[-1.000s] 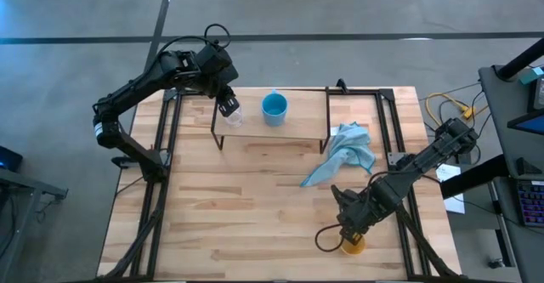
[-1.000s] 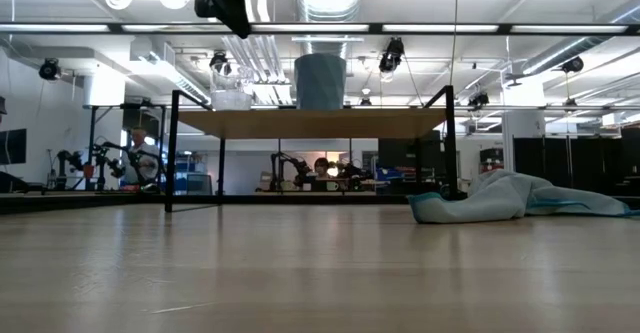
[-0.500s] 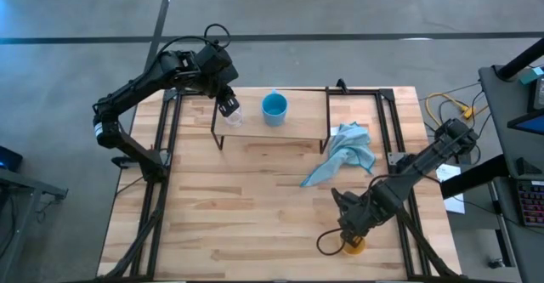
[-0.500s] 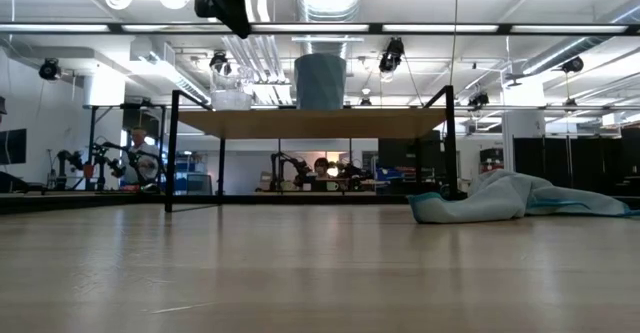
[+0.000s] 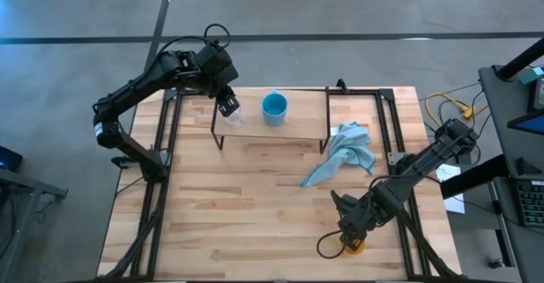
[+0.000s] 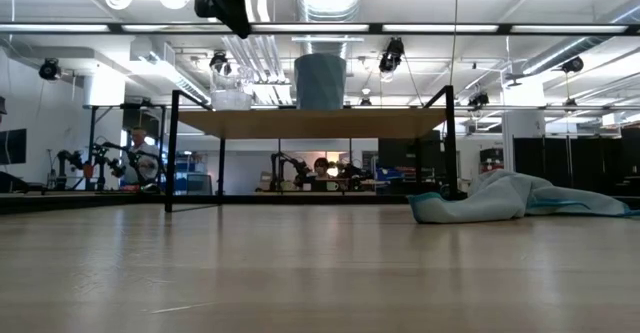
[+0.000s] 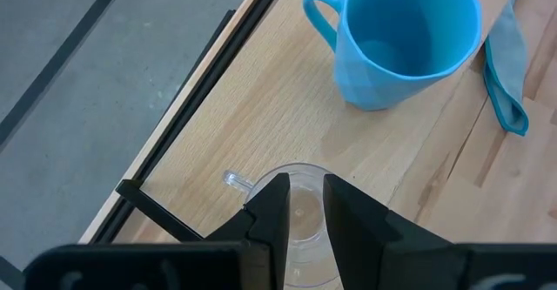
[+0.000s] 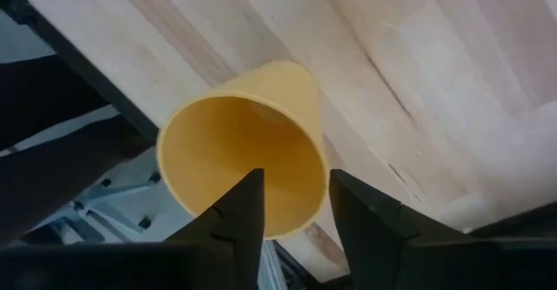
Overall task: Stack small to large cups/mugs on shelf
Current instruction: Put the yellow cup on the shelf
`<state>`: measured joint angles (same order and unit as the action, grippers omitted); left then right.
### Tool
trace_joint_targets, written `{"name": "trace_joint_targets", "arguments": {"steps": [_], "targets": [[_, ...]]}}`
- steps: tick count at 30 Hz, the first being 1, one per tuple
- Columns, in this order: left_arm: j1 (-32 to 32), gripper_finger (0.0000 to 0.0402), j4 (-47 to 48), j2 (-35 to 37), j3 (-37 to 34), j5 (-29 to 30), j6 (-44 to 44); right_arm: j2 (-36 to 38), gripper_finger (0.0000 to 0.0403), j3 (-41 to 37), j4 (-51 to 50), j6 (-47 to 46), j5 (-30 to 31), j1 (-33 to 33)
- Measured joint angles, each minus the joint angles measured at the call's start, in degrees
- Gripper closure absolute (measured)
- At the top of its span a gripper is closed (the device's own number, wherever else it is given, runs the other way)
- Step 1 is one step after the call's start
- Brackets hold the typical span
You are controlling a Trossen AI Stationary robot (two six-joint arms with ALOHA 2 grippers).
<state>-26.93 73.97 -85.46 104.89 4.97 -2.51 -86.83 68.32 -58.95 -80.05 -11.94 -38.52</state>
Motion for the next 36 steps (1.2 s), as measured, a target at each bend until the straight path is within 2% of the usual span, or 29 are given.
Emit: {"name": "trace_joint_targets", "arguments": {"steps": [4,9,15,19,24,28,32,34,36], "targets": [[0.0,0.0343,0.0,0.0,0.0,0.0,-0.1,0.0,0.026,-1.6,-0.2,-0.5,0.0,0.0],[0.0,0.0343,0.0,0.0,0.0,0.0,-0.1,0.0,0.026,-3.8,-0.1,-2.8,0.1,0.0],[0.0,0.0343,0.0,0.0,0.0,0.0,-0.1,0.0,0.0275,-7.3,8.6,-2.9,0.1,0.0],[0.0,0.0343,0.0,0.0,0.0,0.0,-0.1,0.0,0.0307,-9.0,8.4,-4.3,0.1,0.0],[0.0,0.0343,0.0,0.0,0.0,0.0,-0.1,0.0,0.0383,-9.2,8.0,-2.6,0.4,0.0],[0.0,0.0343,0.0,0.0,0.0,0.0,-0.1,-0.1,0.0393,-5.5,3.8,-0.7,3.7,0.1],[0.0,0.0343,0.0,0.0,0.0,0.0,-0.2,-0.1,0.0393,2.0,-7.0,2.8,6.9,1.2],[0.0,0.0343,0.0,0.0,0.0,0.0,-0.2,-0.1,0.0394,7.0,-14.0,5.1,11.0,1.8],[0.0,0.0343,0.0,0.0,0.0,0.0,-0.3,-0.1,0.0394,12.2,-20.3,7.0,17.5,2.4]]}}
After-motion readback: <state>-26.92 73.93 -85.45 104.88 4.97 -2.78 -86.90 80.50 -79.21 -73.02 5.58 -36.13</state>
